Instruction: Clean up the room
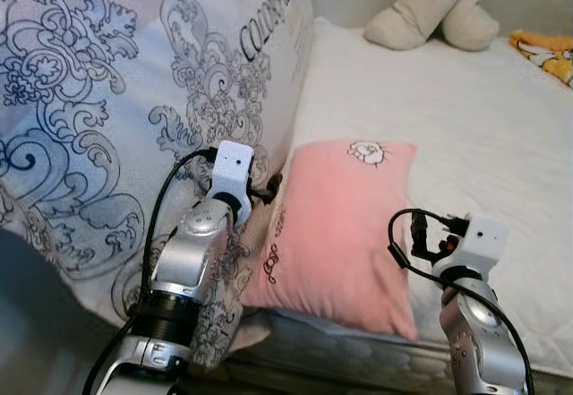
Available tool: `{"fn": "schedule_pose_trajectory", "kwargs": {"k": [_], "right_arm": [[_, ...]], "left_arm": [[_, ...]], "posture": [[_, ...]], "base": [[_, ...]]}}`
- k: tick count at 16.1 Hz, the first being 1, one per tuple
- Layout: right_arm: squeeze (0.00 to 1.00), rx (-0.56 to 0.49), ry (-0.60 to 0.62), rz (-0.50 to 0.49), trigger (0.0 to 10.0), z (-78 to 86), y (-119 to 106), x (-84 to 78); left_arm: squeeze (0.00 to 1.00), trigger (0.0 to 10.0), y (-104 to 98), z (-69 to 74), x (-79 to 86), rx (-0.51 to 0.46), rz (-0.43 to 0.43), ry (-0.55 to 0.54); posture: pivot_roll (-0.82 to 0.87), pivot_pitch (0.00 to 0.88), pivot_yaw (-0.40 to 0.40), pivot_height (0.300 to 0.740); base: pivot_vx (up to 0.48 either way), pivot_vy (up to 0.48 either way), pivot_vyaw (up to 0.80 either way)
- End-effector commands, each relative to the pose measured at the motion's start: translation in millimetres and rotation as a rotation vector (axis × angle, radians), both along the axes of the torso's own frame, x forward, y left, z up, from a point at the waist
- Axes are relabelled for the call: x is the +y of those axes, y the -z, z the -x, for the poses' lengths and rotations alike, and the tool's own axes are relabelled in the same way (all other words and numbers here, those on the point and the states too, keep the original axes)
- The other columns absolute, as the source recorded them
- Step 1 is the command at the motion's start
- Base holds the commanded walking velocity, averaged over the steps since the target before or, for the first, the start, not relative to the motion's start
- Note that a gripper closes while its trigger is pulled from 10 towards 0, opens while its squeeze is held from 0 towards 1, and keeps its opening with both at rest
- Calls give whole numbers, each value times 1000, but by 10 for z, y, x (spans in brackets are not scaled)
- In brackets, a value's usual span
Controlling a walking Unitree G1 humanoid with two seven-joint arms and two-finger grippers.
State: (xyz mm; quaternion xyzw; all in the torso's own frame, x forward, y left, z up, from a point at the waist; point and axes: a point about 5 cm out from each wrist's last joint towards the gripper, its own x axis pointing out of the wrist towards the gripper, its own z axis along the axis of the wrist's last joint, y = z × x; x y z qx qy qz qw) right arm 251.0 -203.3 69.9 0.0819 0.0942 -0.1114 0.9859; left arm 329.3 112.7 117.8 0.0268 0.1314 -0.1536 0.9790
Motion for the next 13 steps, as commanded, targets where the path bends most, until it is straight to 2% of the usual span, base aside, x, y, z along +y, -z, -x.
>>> {"fn": "schedule_pose_trajectory", "kwargs": {"k": [1, 9, 10, 11, 13], "right_arm": [[0, 5, 9, -3, 10000, -4, 0, -21], [0, 5, 9, -3, 10000, -4, 0, -21], [0, 41, -21, -51, 10000, -158, 62, 35], [0, 64, -38, -86, 10000, -240, 54, 121], [0, 77, -44, -98, 10000, -233, 75, 169]], "left_arm": [[0, 10000, -16, -8, 12, -11, -3, -4], [0, 10000, -16, -8, 12, -11, -3, -4], [0, 10000, 97, -86, 15, 102, 84, -11], [0, 10000, 148, -48, -54, 222, 196, 16], [0, 10000, 173, -1, -101, 252, 210, 36]], "posture": [[-60, 0, 17, 740], [-60, 0, 17, 740], [-57, 0, 6, 740], [-58, 0, 4, 740], [-57, 0, 5, 740]], "base": [[0, 0, 0], [0, 0, 0], [0, 0, 0], [0, 0, 0], [0, 0, 0]]}}
